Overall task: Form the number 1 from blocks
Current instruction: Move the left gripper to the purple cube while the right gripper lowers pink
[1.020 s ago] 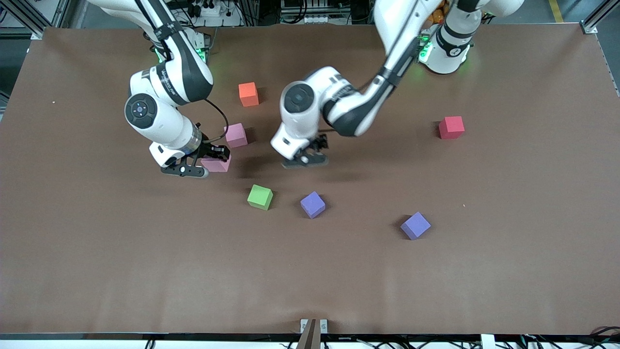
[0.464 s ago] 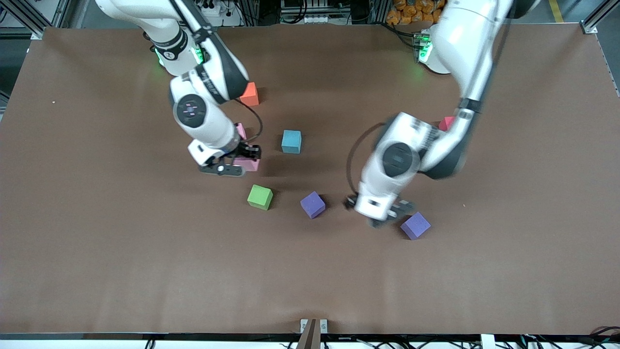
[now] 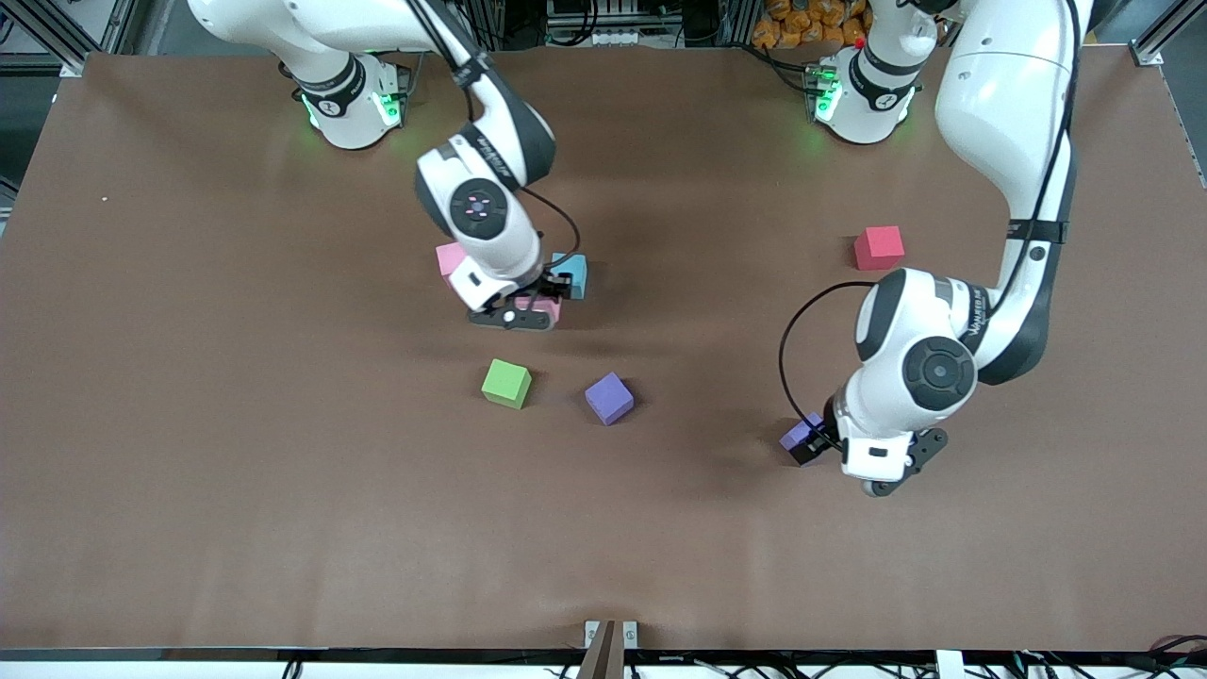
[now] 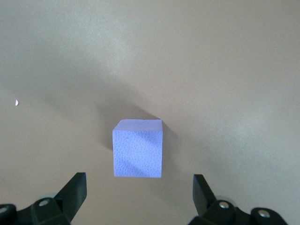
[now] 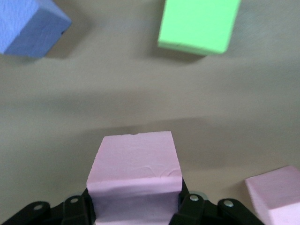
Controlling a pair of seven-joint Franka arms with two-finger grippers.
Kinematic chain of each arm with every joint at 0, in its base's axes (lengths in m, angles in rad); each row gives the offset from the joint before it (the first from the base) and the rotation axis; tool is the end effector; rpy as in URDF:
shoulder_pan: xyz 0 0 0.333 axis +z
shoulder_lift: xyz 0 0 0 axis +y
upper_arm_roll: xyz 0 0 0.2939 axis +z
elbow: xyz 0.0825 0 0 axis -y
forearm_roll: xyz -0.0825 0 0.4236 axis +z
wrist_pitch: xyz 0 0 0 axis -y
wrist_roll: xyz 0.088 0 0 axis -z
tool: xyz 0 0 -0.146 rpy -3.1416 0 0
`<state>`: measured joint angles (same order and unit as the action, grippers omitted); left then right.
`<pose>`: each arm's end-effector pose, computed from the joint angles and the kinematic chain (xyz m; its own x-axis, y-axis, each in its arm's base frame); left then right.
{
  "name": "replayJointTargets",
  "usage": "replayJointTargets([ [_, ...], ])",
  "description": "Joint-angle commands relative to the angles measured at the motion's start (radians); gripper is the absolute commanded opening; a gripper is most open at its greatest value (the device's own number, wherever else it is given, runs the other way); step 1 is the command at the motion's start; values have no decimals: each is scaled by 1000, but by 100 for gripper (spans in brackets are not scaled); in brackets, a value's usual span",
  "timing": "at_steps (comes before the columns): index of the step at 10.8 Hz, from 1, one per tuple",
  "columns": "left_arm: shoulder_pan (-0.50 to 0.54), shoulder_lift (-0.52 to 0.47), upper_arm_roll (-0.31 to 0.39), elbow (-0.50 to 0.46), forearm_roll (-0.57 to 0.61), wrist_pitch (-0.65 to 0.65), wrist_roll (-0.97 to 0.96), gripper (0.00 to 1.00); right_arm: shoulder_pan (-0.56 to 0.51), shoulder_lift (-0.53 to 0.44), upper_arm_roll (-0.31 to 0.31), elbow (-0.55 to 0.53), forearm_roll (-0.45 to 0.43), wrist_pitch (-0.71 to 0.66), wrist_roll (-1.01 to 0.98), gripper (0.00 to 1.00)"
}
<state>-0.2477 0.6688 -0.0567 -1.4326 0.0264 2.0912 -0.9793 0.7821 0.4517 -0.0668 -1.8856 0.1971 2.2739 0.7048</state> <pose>0.7088 -0.2150 0.2229 0.7814 0.6238 -0.0153 0.6239 -0.7815 -0.0007 0.4795 0.4304 0.1768 0.9858 -0.1122 -0.1246 -0.1182 -0.9921 -0.0418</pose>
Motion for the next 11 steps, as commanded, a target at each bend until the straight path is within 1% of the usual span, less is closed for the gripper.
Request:
replayJointTargets([
  [1, -9, 18, -8, -8, 23, 27, -58, 100, 41, 59, -21, 40, 13, 33, 28, 63],
  [4, -8, 54, -8, -9, 23, 44, -78, 100, 49, 87, -27, 49, 15, 50, 50, 64],
  [6, -4, 57, -8, -12, 23, 44, -85, 100, 55, 99, -27, 49, 18, 53, 51, 68],
  [9, 11, 74, -8, -12, 24, 46, -94, 100, 81, 117, -27, 62, 62, 76, 50, 68],
  [11, 11, 94, -8, -12, 21, 82, -98, 100, 92, 130, -27, 69, 62, 91, 51, 68],
])
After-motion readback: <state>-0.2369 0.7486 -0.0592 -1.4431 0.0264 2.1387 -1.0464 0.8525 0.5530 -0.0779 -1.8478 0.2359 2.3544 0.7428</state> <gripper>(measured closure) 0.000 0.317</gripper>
